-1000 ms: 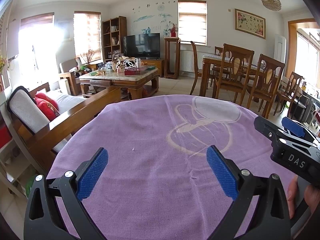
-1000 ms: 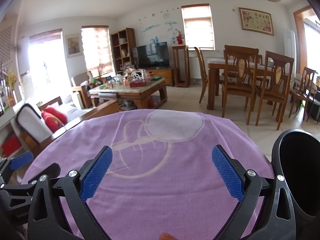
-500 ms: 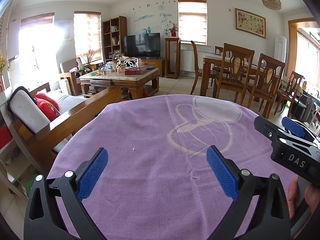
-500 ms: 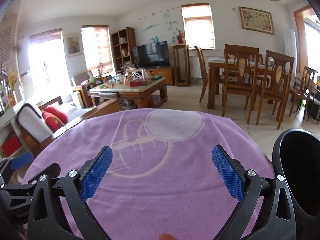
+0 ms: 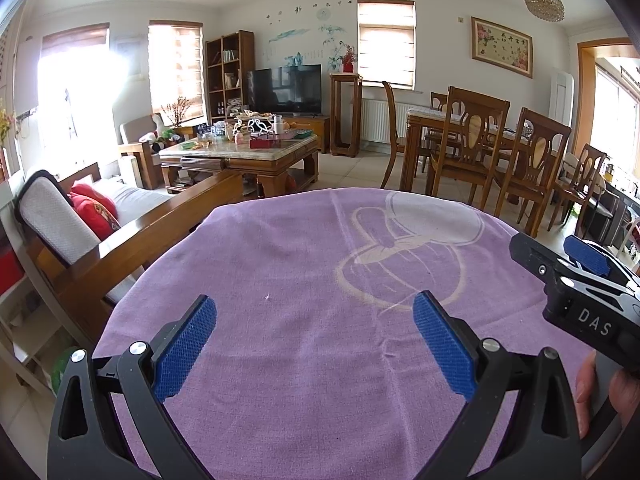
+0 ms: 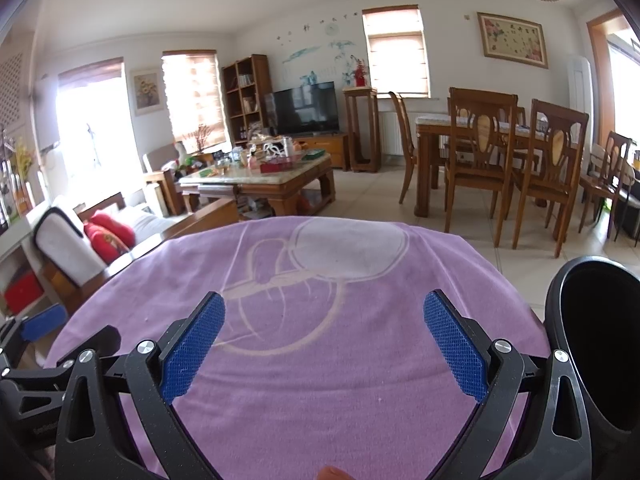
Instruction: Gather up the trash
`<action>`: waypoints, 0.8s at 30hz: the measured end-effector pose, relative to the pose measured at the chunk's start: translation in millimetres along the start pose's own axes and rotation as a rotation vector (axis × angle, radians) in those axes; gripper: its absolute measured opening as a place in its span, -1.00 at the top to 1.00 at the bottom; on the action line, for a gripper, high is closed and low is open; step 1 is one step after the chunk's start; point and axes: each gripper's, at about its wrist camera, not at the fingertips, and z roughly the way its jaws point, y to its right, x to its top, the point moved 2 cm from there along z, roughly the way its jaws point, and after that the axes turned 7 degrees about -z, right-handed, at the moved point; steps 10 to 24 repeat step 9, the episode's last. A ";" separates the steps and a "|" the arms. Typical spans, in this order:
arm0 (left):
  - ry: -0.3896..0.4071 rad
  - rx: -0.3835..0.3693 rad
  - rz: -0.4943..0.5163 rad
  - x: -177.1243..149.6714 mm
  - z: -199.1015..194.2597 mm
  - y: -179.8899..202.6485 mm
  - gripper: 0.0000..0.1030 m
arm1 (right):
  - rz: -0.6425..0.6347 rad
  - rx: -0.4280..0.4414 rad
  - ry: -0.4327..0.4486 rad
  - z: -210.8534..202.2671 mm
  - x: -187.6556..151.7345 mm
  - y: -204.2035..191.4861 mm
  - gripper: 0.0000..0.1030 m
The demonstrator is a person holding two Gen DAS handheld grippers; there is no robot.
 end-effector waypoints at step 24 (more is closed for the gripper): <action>-0.001 0.003 -0.001 0.1 -0.3 0.8 -0.90 | 0.001 0.001 -0.001 -0.1 0.4 0.3 -0.90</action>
